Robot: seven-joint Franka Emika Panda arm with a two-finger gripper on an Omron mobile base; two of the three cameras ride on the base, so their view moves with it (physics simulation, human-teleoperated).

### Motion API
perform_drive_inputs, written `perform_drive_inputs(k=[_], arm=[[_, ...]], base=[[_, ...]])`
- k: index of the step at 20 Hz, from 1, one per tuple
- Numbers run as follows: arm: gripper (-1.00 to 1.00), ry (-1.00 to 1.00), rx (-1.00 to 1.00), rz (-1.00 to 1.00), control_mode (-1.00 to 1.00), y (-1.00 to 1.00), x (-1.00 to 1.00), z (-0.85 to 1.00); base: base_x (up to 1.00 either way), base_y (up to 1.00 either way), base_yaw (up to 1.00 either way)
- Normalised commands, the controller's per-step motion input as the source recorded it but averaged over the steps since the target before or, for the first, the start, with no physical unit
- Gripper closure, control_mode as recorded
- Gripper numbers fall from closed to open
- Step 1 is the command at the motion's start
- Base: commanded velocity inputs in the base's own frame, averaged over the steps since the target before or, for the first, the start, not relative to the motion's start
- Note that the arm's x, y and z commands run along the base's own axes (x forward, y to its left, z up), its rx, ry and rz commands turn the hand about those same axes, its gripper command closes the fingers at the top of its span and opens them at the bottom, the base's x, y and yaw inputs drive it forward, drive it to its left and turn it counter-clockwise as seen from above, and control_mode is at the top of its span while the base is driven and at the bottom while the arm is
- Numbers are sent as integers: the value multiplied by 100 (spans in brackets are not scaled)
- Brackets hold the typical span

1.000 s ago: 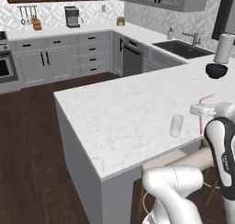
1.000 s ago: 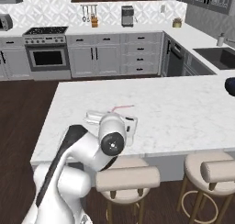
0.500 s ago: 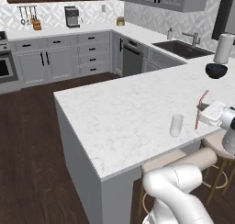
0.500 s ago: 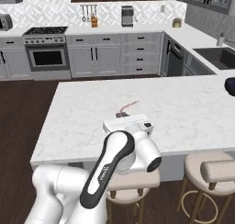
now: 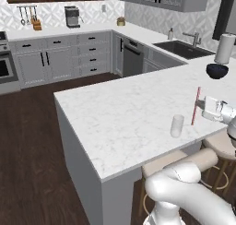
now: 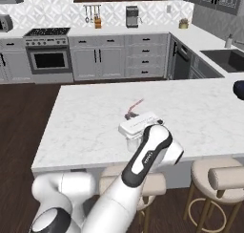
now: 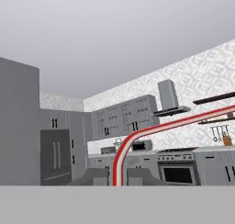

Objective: Take a straw from the drawer in front and place it inside the glass cup on the dining counter.

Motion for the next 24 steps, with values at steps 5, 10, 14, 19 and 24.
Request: perform_drive_inputs(k=[5, 10, 14, 19, 24], arm=[[100, -3, 0, 23, -100, 0, 12, 0], [100, -11, 0, 18, -100, 0, 1, 7], [100, -20, 1, 11, -100, 0, 2, 7], [100, -6, 0, 4, -100, 18, 3, 27], [100, 0, -3, 0, -100, 34, 1, 23]], base=[[0, 0, 0], [0, 0, 0], [0, 0, 0], [0, 0, 0], [0, 0, 0]])
